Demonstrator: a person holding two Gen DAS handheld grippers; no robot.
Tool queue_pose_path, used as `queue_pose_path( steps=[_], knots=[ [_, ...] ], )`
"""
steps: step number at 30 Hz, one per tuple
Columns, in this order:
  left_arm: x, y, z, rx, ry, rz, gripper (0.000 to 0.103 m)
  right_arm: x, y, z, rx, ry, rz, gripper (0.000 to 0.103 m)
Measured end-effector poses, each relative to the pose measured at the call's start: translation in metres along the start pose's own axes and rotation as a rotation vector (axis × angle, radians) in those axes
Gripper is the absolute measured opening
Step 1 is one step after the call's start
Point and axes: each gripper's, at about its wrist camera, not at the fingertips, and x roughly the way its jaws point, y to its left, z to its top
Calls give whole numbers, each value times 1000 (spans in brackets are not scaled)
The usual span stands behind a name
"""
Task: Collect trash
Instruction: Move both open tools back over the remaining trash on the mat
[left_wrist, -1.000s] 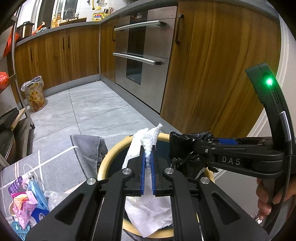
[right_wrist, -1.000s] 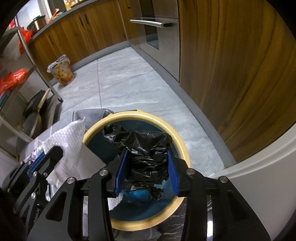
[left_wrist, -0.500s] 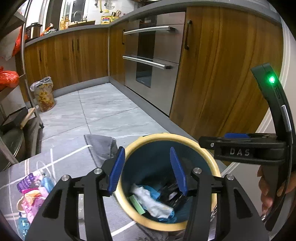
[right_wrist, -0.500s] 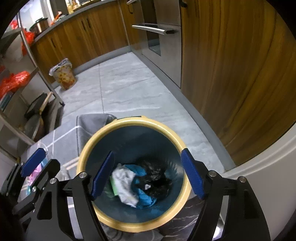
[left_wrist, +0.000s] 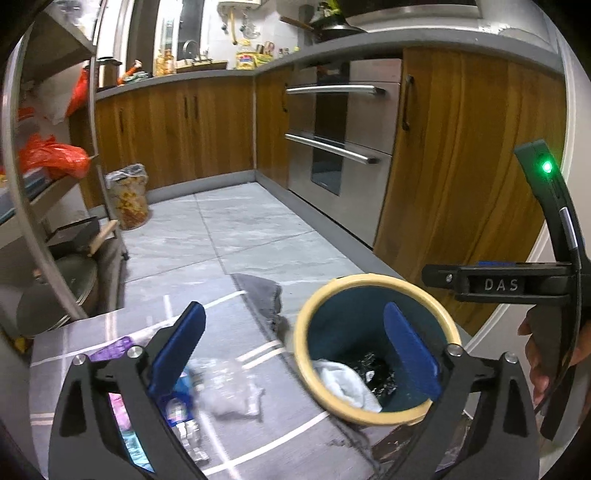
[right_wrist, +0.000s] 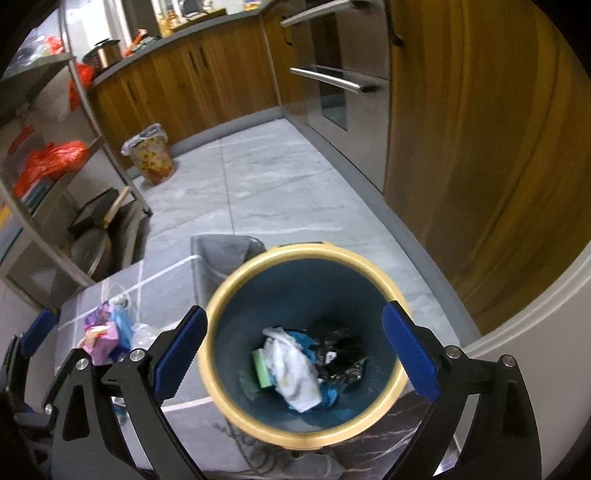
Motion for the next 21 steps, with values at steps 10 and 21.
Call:
queue_pose_path(
  steps=[10,21],
  knots=[
    [-46,56,-16,-12,-2,94,97,-10,62,-4,-57,-10,72,97],
    [-78,158,-50,-122,36,283,97,13,131,-7,-122,39,102,97]
  ],
)
